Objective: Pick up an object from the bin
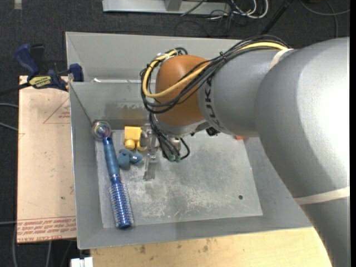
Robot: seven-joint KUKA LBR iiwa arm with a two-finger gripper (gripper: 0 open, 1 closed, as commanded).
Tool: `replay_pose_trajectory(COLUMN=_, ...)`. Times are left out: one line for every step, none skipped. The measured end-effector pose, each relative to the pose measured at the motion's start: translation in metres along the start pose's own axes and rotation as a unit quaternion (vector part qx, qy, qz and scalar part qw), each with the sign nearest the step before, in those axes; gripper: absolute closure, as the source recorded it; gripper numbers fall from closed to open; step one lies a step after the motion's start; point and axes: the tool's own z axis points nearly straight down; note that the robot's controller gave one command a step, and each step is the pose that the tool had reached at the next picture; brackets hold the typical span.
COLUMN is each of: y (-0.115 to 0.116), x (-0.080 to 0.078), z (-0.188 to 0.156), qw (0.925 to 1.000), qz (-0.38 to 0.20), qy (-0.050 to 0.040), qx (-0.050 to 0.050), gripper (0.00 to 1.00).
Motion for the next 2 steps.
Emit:
replay_pose_trajectory(y=0.0319, x=-0.0489, z=0.0244, qw=0.9726, qz=-0.233, qy=-0.0026, qx=0.0, gripper=0.0)
replay_pose_trajectory(y=0.0312, x=-0.0481, z=0.0249, qw=0.9727, qz=-0.232, qy=-0.0005, qx=-0.001, gripper=1.0)
